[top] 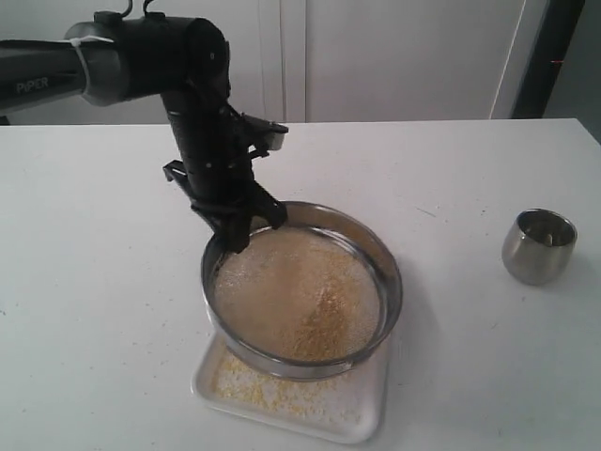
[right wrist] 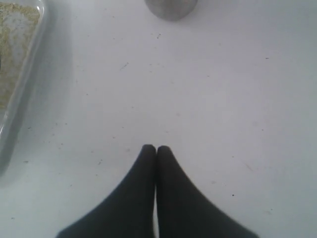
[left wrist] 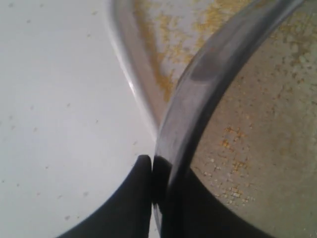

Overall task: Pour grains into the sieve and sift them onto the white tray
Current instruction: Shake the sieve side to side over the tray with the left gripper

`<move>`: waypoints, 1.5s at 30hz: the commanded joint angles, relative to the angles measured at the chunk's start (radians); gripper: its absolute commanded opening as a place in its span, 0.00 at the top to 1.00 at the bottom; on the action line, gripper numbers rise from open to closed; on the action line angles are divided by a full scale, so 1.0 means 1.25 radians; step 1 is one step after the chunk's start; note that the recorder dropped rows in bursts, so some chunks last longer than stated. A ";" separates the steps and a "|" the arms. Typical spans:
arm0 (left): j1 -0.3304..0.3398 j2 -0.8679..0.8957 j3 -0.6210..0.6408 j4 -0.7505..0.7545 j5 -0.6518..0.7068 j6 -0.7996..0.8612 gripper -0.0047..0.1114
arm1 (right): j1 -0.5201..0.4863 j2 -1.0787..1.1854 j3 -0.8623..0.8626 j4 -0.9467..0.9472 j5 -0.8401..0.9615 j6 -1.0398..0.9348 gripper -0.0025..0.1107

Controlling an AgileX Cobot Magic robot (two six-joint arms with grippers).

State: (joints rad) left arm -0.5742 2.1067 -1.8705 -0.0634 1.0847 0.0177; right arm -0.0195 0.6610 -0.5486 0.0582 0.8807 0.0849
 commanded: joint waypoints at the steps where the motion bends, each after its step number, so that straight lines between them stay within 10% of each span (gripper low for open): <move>1: 0.010 -0.012 -0.008 -0.057 -0.122 0.000 0.96 | 0.001 -0.006 -0.002 -0.002 -0.007 0.002 0.98; 9: 0.062 -0.032 0.046 -0.284 -0.012 0.094 0.96 | 0.001 -0.006 -0.002 -0.002 -0.007 0.002 0.98; 14: 0.072 -0.021 0.040 -0.235 -0.182 0.057 0.96 | 0.001 -0.006 -0.002 -0.002 -0.007 0.002 0.98; 20: 0.067 -0.025 0.069 -0.212 0.062 0.090 0.96 | 0.001 -0.006 -0.002 -0.002 -0.007 0.002 0.98; 26: 0.044 -0.063 0.165 -0.210 -0.206 0.090 0.96 | 0.001 -0.006 -0.002 -0.002 -0.007 0.002 0.98; 32: 0.067 0.003 0.054 -0.189 0.073 0.056 0.96 | 0.001 -0.006 -0.002 -0.002 -0.007 0.002 0.98; 38: 0.028 -0.039 0.090 -0.139 -0.195 0.041 0.96 | 0.001 -0.006 -0.002 -0.002 -0.007 0.002 0.98; 43: 0.030 0.027 -0.002 -0.070 0.084 -0.009 0.96 | 0.001 -0.006 -0.002 -0.002 -0.007 0.002 0.98; 45: 0.011 -0.001 0.026 -0.072 0.028 -0.004 0.96 | 0.001 -0.006 -0.002 -0.002 -0.007 0.002 0.98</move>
State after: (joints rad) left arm -0.5347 2.1310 -1.8615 -0.1355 1.0688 0.0108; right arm -0.0195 0.6610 -0.5486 0.0603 0.8807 0.0849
